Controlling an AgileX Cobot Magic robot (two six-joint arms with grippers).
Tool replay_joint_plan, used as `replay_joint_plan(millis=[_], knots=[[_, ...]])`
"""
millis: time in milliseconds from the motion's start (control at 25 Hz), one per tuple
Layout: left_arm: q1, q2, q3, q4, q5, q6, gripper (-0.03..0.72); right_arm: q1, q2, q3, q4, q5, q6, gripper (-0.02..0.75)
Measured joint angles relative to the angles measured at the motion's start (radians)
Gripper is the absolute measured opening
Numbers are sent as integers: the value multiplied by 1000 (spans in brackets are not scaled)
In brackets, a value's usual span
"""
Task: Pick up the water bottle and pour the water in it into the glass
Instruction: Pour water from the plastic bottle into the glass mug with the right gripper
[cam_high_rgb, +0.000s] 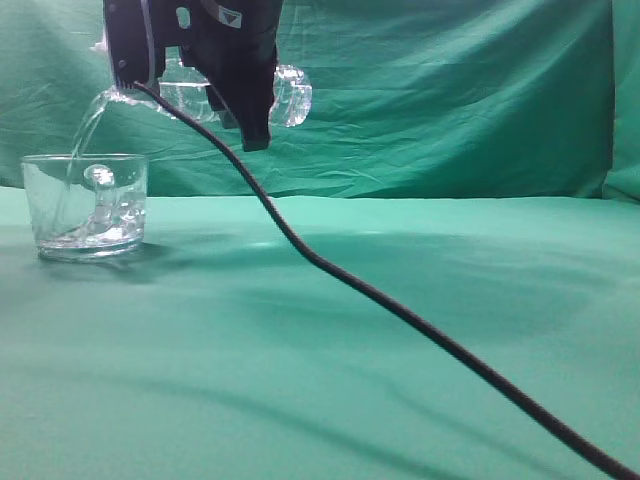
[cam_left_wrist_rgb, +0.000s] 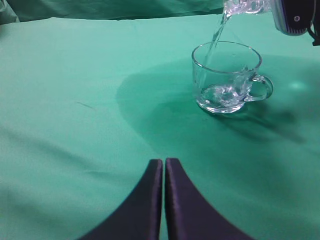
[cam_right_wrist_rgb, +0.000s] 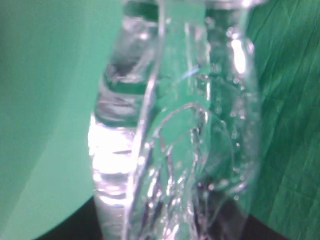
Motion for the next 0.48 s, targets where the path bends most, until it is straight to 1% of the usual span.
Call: replay_joint_plan(millis=[480], knots=[[0,0,0,0,0,0,0,0,0,0,0,2,-2,299]])
